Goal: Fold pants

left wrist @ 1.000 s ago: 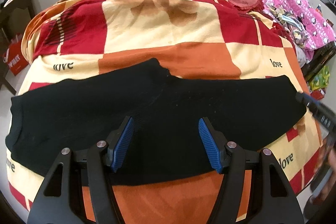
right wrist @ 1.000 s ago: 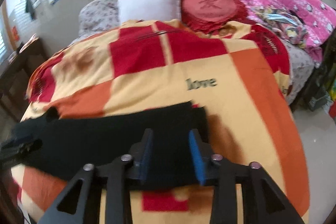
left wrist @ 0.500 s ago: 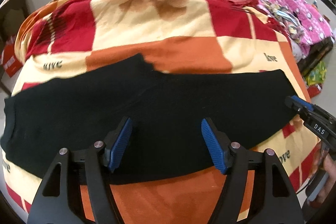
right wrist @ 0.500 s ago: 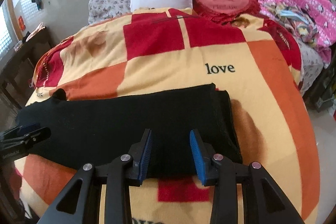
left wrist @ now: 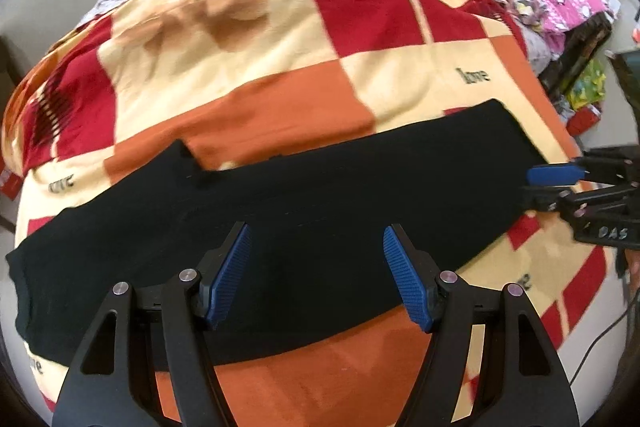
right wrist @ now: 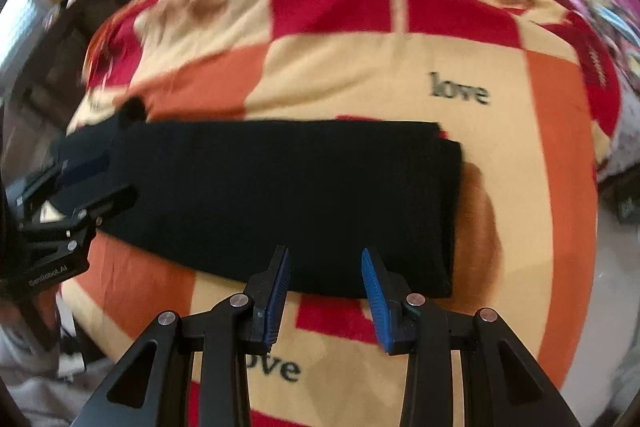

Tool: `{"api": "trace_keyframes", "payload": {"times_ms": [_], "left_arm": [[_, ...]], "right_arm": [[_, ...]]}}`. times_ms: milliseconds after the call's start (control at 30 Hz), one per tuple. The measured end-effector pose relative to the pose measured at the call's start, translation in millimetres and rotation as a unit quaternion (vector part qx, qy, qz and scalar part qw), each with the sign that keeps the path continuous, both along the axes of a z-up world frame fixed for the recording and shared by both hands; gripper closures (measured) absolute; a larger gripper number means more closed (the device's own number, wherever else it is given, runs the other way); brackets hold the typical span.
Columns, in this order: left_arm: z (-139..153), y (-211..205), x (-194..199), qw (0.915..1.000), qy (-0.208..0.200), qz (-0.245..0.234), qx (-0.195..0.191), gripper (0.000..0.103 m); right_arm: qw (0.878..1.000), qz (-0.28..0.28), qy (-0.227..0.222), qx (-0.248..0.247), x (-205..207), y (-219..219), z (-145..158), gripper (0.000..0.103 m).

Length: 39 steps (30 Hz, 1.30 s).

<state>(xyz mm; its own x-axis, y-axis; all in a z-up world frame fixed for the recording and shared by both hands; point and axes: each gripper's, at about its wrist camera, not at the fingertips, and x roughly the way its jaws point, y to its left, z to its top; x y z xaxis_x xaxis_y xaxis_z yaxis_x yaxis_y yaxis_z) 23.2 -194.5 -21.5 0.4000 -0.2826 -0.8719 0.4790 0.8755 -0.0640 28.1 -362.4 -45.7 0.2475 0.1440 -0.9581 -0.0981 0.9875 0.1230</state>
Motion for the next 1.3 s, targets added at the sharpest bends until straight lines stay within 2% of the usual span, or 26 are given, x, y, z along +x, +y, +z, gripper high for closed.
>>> {"api": "trace_keyframes", "payload": {"times_ms": [100, 167, 267, 433, 567, 767, 967, 1033, 1300], "left_arm": [[0.0, -5.2, -1.5, 1.0000, 0.000, -0.006, 0.004, 0.034], [-0.6, -9.5, -1.2, 0.9999, 0.002, -0.014, 0.008, 0.034], [-1.5, -17.4, 0.6, 0.9994, 0.006, -0.033, 0.008, 0.034], [-8.0, -31.7, 6.7, 0.9990, 0.012, -0.042, 0.009, 0.034], [-10.0, -39.9, 5.6, 0.9982, 0.028, -0.049, -0.022, 0.034], [-11.5, -65.1, 11.3, 0.9941, 0.045, -0.091, -0.037, 0.034], [-9.0, -102.8, 27.8, 0.9889, 0.041, -0.140, -0.029, 0.034], [-10.7, -119.6, 35.5, 0.9853, 0.052, -0.161, -0.025, 0.034], [-18.0, -163.8, 54.2, 0.9751, 0.065, -0.212, -0.012, 0.034]], "right_arm": [[0.999, 0.018, 0.022, -0.026, 8.1, 4.6, -4.6, 0.068], [1.000, 0.010, 0.015, -0.025, 7.6, 2.3, -4.7, 0.068], [1.000, -0.006, -0.003, 0.006, -3.0, -5.5, -4.0, 0.068], [1.000, -0.002, -0.023, -0.015, -14.4, -7.4, -1.0, 0.068], [0.998, -0.004, -0.067, -0.014, -26.3, -11.3, 13.9, 0.068], [0.988, -0.073, -0.133, -0.033, -54.2, -30.0, 14.3, 0.067], [0.979, -0.132, -0.153, 0.017, -76.3, -59.7, -1.8, 0.063], [0.975, -0.153, -0.156, 0.035, -77.0, -65.4, -10.5, 0.063], [0.968, -0.166, -0.167, 0.082, -74.2, -67.3, -27.6, 0.060]]}}
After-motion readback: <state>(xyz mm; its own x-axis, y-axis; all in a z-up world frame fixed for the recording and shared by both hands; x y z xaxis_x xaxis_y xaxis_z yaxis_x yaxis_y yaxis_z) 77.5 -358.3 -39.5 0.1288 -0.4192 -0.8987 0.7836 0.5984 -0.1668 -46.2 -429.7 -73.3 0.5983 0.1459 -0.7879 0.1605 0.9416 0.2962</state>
